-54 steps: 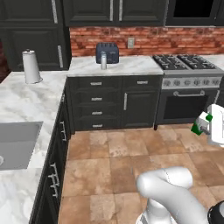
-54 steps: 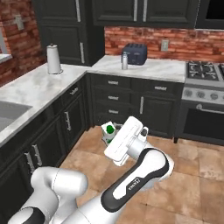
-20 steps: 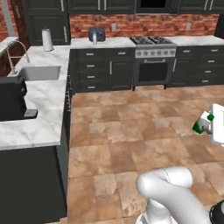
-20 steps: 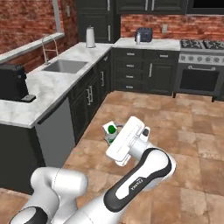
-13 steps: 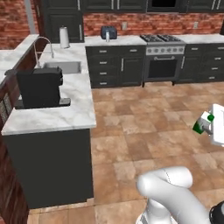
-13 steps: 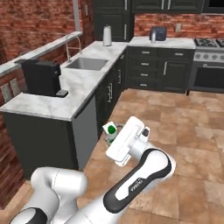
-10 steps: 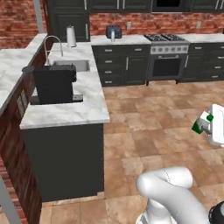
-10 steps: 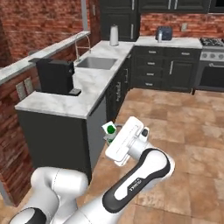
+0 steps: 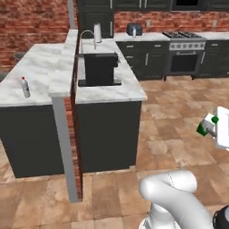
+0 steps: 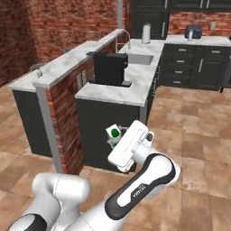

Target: Move the drinks to the dining counter.

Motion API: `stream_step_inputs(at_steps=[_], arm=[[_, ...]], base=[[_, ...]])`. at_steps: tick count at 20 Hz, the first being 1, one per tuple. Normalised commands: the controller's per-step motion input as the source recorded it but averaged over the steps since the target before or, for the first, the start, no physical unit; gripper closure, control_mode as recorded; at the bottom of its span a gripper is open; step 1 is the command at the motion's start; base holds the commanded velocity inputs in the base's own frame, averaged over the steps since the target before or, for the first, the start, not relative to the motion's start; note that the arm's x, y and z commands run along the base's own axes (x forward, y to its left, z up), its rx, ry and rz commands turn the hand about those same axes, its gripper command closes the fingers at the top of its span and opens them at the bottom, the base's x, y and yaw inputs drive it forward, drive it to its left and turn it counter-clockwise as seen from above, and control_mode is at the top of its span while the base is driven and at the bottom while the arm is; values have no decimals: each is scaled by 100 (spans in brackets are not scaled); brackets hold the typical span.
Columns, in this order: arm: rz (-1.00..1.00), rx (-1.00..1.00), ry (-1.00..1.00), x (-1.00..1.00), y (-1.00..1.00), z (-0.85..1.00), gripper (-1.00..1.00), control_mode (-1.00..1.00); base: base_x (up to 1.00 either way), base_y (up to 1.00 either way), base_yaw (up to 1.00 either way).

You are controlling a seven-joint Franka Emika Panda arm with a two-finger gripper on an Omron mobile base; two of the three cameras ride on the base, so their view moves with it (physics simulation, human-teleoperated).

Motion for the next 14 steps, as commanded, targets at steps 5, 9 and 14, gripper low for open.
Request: stream_step_inputs(at_steps=[5,9,14], arm=[[0,0,0,0,0,0,100,100],[0,0,0,0,0,0,100,100],[0,0,0,0,0,0,100,100]], base=[[-100,100,2],[-78,100,0],[-21,100,-1]])
